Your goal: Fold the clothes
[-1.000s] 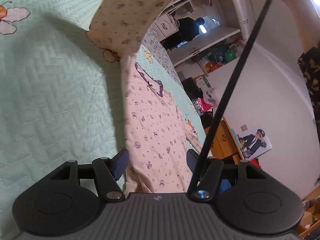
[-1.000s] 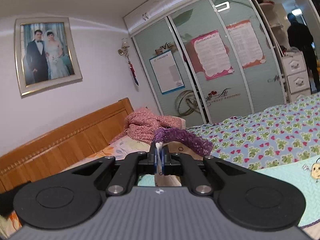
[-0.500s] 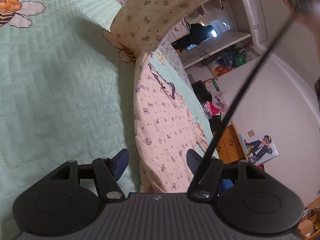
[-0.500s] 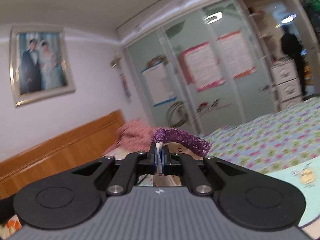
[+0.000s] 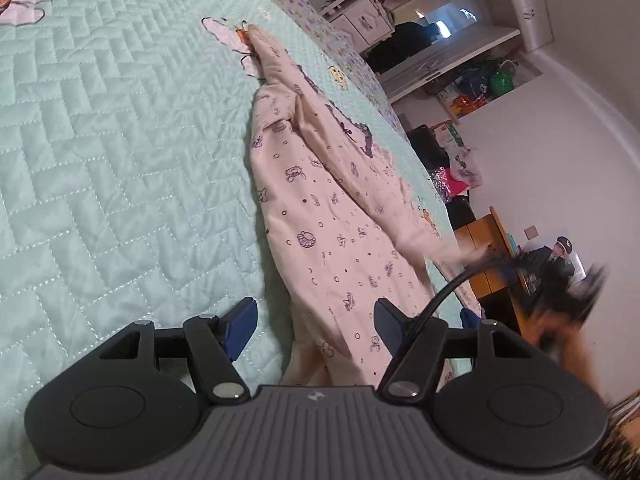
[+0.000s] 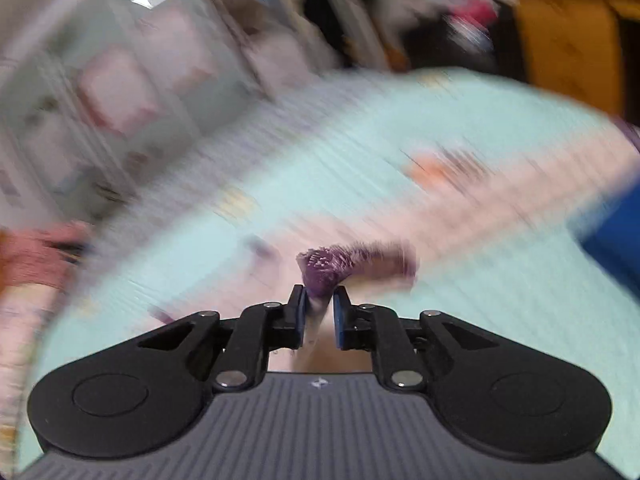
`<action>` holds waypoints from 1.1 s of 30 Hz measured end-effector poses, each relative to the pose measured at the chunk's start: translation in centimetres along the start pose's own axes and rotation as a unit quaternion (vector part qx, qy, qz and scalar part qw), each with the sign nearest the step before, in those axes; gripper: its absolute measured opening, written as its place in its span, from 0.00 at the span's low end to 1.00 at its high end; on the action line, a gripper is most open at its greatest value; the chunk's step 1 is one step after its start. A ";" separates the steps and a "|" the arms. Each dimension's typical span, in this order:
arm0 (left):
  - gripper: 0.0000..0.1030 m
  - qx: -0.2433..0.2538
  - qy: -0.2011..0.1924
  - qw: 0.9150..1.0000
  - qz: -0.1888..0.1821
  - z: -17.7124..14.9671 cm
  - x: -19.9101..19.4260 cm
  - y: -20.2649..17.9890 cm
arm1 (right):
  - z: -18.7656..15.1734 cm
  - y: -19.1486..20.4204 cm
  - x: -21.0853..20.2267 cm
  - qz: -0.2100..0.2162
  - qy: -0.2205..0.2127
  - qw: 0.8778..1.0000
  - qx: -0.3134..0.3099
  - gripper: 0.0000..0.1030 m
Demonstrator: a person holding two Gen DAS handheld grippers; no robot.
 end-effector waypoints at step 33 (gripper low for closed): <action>0.71 0.051 0.109 0.993 0.005 -2.5 0.6 -8.1 | 0.2 -2.2 10.6 0.139 0.183 0.947 -0.223 0.06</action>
Point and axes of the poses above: each gripper's, at about its wrist camera, not at the fingertips, and x roughly the way its jaws point, y to its left, z to its top, the point moved 5 cm from there along x, roughly the way its jaws point, and after that the axes turned 11 degrees about x, right-handed, at the moved point
